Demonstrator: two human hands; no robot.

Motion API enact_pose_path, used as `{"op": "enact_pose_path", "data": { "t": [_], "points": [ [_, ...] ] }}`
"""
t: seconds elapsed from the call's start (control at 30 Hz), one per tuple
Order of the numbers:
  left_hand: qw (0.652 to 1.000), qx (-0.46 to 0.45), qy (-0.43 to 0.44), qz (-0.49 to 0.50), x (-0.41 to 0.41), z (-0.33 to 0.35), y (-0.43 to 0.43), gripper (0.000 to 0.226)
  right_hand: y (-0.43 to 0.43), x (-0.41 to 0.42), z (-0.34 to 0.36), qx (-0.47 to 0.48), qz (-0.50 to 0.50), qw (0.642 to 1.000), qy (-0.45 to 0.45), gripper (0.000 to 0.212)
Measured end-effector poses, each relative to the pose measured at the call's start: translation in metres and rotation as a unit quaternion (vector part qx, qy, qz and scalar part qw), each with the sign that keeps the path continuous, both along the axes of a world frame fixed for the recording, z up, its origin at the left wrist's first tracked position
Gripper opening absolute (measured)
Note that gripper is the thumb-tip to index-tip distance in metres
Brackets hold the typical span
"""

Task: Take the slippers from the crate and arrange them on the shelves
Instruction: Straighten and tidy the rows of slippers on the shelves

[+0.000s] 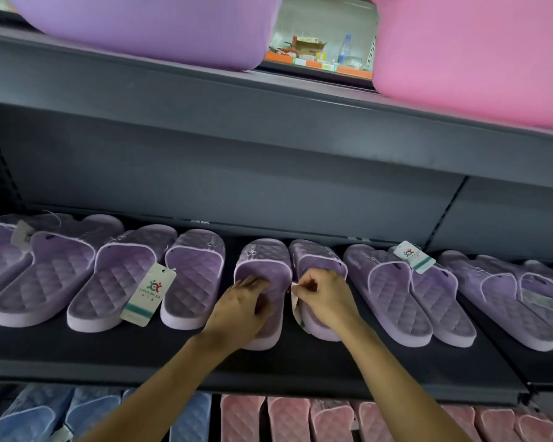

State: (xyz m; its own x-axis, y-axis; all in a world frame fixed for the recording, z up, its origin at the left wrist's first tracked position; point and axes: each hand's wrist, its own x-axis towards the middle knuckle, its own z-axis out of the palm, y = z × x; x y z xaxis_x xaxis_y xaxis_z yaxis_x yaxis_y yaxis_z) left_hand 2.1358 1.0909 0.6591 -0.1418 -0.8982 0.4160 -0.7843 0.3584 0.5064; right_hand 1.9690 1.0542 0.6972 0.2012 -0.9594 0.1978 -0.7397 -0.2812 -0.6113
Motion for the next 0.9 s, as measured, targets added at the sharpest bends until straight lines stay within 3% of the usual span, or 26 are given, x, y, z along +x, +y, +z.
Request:
{"op": "enact_pose_path", "data": {
  "t": [0.07,0.13,0.23,0.3,0.53,0.73,0.9],
  "points": [
    [1.000,0.002,0.012,-0.002,0.000,0.001,-0.002,0.065,0.000,-0.005,0.005,0.027,0.009,0.998,-0.049,0.017],
    [0.998,0.023,0.054,0.004,-0.001,0.004,-0.004,0.039,0.001,-0.007,0.012,0.047,0.021,0.993,-0.107,0.017],
    [0.974,0.098,0.201,-0.018,-0.003,0.012,-0.005,0.016,0.005,-0.007,0.020,0.106,0.048,0.965,-0.236,0.009],
    [0.949,0.145,0.276,-0.050,-0.006,0.021,-0.004,0.014,0.007,-0.004,0.023,0.149,0.066,0.945,-0.284,0.006],
    [0.894,0.228,0.369,-0.112,-0.016,0.039,-0.010,0.009,0.005,-0.001,0.025,0.204,0.083,0.921,-0.322,0.008],
    [0.914,0.228,0.320,-0.095,-0.013,0.033,-0.015,0.015,0.002,-0.004,0.024,0.234,0.094,0.918,-0.305,0.024],
    [0.905,0.231,0.344,-0.097,-0.013,0.037,-0.017,0.019,-0.003,-0.005,0.032,0.200,0.077,0.930,-0.299,0.019]
  ]
}}
